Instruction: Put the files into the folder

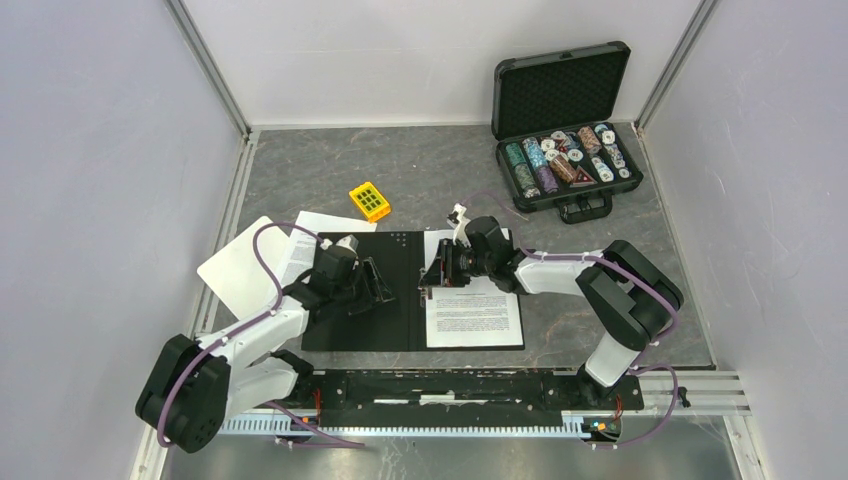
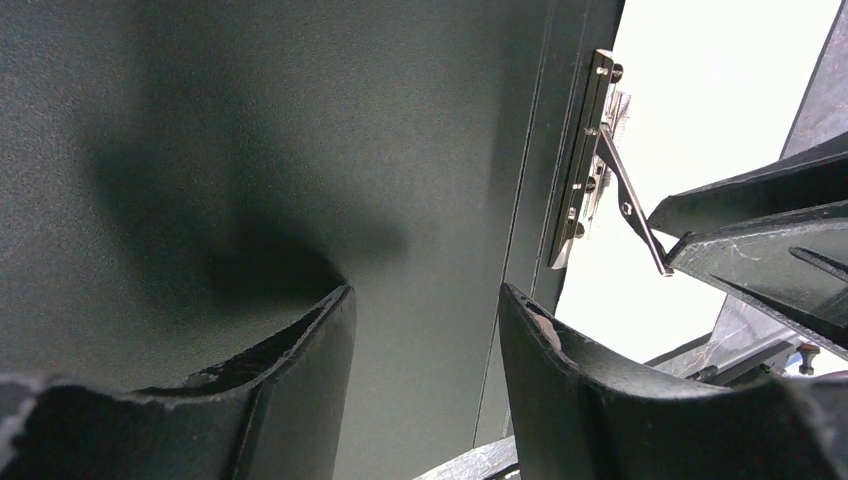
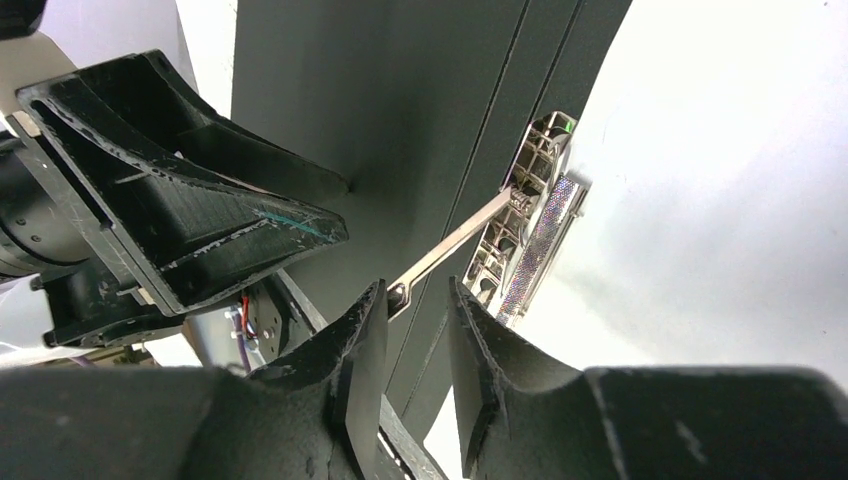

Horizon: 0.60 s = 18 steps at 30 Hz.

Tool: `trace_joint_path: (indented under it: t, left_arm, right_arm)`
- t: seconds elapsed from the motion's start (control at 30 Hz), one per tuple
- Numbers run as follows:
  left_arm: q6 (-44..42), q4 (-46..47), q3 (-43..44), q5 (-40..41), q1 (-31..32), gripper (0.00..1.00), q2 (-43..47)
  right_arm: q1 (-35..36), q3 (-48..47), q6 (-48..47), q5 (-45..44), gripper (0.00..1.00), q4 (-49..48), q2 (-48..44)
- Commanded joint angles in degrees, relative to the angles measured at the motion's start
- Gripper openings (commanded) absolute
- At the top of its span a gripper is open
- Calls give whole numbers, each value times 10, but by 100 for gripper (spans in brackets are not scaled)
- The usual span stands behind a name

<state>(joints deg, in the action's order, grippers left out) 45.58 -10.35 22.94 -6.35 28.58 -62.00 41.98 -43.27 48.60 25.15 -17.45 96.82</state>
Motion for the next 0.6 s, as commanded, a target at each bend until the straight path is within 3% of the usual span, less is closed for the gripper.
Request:
trace_joint_path:
  t: [0.0, 0.57]
  left_arm:
    - [0, 15, -8, 3, -3, 61, -5]
    - [6, 30, -10, 0, -4, 61, -22]
  right_arm:
    - [9, 10, -21, -7, 34, 8, 7]
    - [27, -24, -103, -55, 31, 113, 39]
